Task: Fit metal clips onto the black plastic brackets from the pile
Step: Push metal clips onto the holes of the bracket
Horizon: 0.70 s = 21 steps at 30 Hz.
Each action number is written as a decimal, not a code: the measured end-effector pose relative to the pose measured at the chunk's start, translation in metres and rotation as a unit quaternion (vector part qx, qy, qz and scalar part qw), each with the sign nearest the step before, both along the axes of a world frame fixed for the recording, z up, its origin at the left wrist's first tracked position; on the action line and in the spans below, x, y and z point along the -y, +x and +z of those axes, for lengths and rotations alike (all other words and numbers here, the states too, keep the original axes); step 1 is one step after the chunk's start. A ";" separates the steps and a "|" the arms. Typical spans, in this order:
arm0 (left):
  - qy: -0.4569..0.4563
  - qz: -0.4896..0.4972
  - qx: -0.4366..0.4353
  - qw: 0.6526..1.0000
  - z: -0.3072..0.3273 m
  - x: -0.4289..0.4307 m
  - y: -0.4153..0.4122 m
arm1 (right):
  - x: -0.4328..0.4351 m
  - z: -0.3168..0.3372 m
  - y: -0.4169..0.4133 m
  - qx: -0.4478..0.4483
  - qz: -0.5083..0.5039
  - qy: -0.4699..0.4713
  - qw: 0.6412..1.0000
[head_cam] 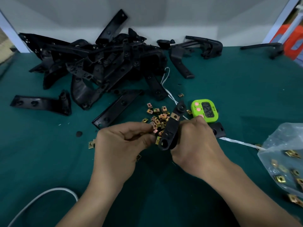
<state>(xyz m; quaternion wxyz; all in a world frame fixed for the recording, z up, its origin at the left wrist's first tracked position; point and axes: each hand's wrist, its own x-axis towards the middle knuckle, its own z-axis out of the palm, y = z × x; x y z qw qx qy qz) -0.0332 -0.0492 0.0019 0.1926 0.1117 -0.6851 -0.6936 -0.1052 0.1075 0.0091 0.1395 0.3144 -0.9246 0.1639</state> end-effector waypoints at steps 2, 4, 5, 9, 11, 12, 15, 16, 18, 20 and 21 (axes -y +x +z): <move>0.019 -0.007 -0.007 1.000 0.000 0.000 0.001 | 0.002 0.000 0.000 0.003 0.008 -0.002 1.000; 0.023 -0.015 -0.002 1.000 -0.002 0.000 0.001 | 0.002 -0.002 -0.001 0.013 0.010 -0.009 1.000; 0.029 -0.018 0.003 0.999 -0.003 -0.001 0.001 | 0.002 -0.002 0.000 0.023 0.009 -0.010 1.000; 0.083 -0.035 0.021 0.996 0.000 0.000 0.003 | 0.000 -0.003 -0.002 0.044 0.002 -0.004 0.999; 0.088 -0.038 0.021 0.995 0.000 0.000 0.004 | 0.000 -0.002 -0.003 0.054 0.002 -0.007 0.999; 0.090 -0.035 0.022 0.995 0.001 0.000 0.004 | -0.001 -0.001 -0.003 0.057 0.004 -0.009 0.998; 0.096 -0.055 0.042 0.993 0.003 0.001 0.005 | -0.001 0.003 -0.002 0.073 0.007 0.000 0.997; 0.106 -0.072 0.049 0.991 0.004 0.000 0.006 | -0.001 0.003 -0.002 0.076 0.008 0.006 0.997; 0.120 -0.096 0.062 0.986 0.006 0.002 0.007 | -0.001 0.005 -0.001 0.079 0.013 0.013 0.997; 0.121 -0.096 0.067 0.986 0.007 0.003 0.008 | -0.001 0.006 -0.001 0.079 0.018 0.018 0.997; 0.113 -0.095 0.063 0.987 0.006 0.004 0.008 | -0.001 0.006 0.000 0.083 0.022 0.018 0.996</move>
